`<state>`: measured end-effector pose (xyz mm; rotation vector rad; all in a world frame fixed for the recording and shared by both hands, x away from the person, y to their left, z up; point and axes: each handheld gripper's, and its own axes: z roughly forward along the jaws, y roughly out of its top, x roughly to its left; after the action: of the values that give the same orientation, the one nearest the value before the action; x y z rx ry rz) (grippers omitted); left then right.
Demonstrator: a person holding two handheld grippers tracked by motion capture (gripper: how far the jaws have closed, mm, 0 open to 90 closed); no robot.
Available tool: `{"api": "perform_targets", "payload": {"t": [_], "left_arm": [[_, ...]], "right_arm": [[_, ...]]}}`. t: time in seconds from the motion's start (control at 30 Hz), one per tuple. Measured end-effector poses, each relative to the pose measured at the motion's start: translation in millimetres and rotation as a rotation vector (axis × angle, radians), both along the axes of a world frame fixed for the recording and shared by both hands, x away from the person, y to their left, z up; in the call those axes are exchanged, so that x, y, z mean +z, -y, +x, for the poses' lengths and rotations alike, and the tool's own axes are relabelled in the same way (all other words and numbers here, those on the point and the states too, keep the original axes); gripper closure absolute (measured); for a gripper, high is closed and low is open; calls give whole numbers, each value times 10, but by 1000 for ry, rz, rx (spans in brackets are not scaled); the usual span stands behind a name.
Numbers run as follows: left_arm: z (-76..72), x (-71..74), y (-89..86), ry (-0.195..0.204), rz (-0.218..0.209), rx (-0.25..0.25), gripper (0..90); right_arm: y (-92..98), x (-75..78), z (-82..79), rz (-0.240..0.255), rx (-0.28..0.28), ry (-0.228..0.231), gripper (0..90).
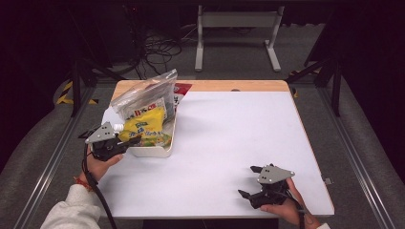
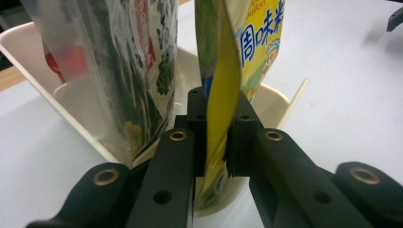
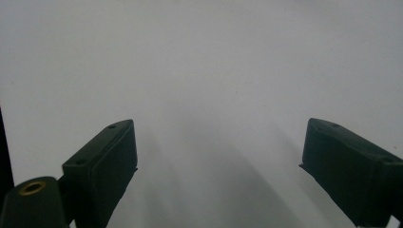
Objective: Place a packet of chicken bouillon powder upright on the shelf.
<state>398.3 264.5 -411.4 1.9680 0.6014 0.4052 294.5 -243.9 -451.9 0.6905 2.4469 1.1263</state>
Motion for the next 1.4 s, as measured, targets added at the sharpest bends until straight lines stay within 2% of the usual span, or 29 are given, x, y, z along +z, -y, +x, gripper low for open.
{"api": "perform_targets", "payload": {"t": [0.53, 0.9, 1.07, 1.23, 1.33, 1.4], "left_arm": [[-6, -28, -9, 6, 0, -2, 827], [-11, -39, -12, 0, -33, 13, 814], [-35, -4, 1, 16, -36, 17, 803], [-55, 14, -4, 21, -62, 26, 791], [-73, 37, -8, 34, -62, 35, 778], [-103, 79, -31, 49, -78, 50, 753]], "right_arm": [[-2, 1, -2, -2, 1, 1, 115], [-1, 4, -4, -1, 1, 3, 117], [7, 8, -3, 0, -2, 7, 119], [1, 23, -14, 1, -1, 20, 122], [6, 24, -14, 4, -2, 20, 125], [9, 27, -13, 4, -4, 21, 126]]}}
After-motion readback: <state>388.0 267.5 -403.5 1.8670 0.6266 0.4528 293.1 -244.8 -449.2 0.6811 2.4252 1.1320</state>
